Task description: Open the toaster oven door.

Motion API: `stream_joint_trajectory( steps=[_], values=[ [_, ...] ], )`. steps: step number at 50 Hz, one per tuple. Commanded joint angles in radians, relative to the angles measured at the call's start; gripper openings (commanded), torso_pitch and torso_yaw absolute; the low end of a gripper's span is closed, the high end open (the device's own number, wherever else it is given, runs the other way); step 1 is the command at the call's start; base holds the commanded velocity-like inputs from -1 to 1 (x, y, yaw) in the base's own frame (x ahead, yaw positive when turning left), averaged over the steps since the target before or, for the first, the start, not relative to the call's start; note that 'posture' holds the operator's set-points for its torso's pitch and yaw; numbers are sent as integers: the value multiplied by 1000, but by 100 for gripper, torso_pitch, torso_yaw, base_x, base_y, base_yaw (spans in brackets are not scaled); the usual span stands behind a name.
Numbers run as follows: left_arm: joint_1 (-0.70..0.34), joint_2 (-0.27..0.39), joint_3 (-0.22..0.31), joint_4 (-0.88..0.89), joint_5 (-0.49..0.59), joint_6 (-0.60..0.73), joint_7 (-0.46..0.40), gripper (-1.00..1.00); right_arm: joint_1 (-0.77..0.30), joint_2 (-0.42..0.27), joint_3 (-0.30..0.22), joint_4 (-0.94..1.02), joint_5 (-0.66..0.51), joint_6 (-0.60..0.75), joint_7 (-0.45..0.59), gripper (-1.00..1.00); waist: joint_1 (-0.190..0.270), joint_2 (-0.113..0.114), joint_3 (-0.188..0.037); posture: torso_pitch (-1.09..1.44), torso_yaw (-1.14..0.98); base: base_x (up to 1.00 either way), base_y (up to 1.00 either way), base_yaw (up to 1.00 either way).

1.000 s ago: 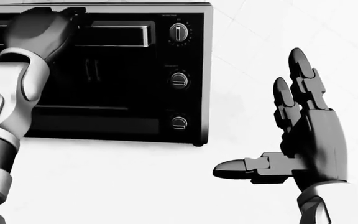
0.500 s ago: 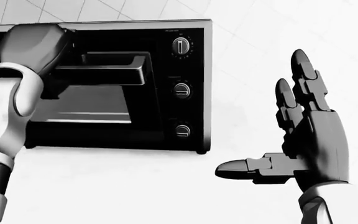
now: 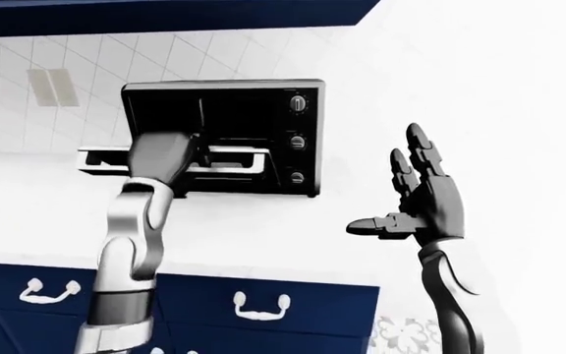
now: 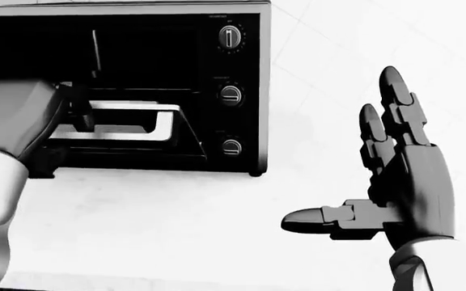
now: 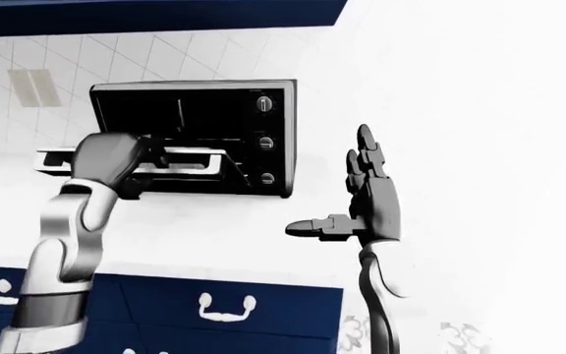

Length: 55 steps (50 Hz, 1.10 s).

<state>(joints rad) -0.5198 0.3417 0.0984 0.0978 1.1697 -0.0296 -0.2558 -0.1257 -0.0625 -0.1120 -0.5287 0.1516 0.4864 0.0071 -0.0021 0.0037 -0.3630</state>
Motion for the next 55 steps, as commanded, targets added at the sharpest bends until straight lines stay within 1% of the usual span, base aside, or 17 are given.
stream_joint_trajectory(
  steps=[1,2,5,9,15,22,26,32,33,35,36,38,40,46,47,51,55],
  values=[
    [-19,14,20,3,14,22,-19,-61,-28,-4,-1,-29,1,-27,1,100,3,-1,6,-60,0,0,0,0],
    [13,10,17,-32,42,27,-4,-61,-27,-4,-2,-28,2,-29,2,100,4,-1,6,-60,0,0,0,0],
    [44,-1,17,-51,74,22,19,-62,-26,-5,-4,-29,3,-29,2,100,3,0,4,-60,0,0,0,0],
    [90,-11,23,-118,113,20,18,-59,-26,-6,-6,-30,5,-27,2,100,2,-1,2,-60,0,0,0,0],
    [132,-28,29,-163,126,11,12,-53,-26,-6,-7,-30,6,-27,2,100,0,-4,-1,-60,0,0,0,0],
    [204,-50,45,-288,131,6,-30,-51,-25,-7,-7,-29,7,-29,2,100,1,-2,-7,-60,0,0,0,0],
    [242,-65,51,-328,132,2,-32,-48,-25,-7,-9,-29,7,-29,3,100,0,-2,-10,-60,0,0,0,0],
    [296,-97,46,-408,140,-4,-48,-34,-27,-8,-9,-43,8,-14,0,100,6,-2,-19,-60,0,0,0,0],
    [311,-101,50,-423,139,-6,-50,-29,-26,-8,-10,-47,9,-11,-1,100,7,-2,-20,-60,0,0,0,0],
    [311,-102,51,-425,139,-7,-51,-29,-26,-8,-11,-47,9,-10,-1,100,9,-3,-22,-60,0,0,0,0],
    [342,-109,54,-447,137,-12,-50,-21,-26,-8,-10,-49,10,-8,-1,100,10,-3,-22,-60,0,0,0,0],
    [344,-111,55,-448,138,-14,-50,-21,-26,-8,-10,-49,10,-8,-1,100,12,-2,-24,-60,0,0,0,0],
    [379,-123,56,-487,138,-21,-61,-15,-26,-7,-10,-54,10,-4,-2,100,14,-1,-26,-60,0,0,0,0],
    [433,-143,66,-551,138,-40,-78,-11,-24,-8,-12,-34,10,-24,2,100,17,-1,-26,-60,0,0,0,0],
    [448,-149,70,-576,136,-42,-91,-7,-24,-8,-12,-29,9,-28,3,100,17,-2,-25,-60,0,0,0,0],
    [460,-156,76,-609,133,-48,-114,-3,-21,-7,-10,-22,8,-38,4,100,19,-3,-24,-60,0,0,0,0],
    [507,-173,87,-640,128,-62,-116,3,-20,-6,-8,-20,7,-40,4,100,20,-3,-24,-60,0,0,0,0]
  ],
)
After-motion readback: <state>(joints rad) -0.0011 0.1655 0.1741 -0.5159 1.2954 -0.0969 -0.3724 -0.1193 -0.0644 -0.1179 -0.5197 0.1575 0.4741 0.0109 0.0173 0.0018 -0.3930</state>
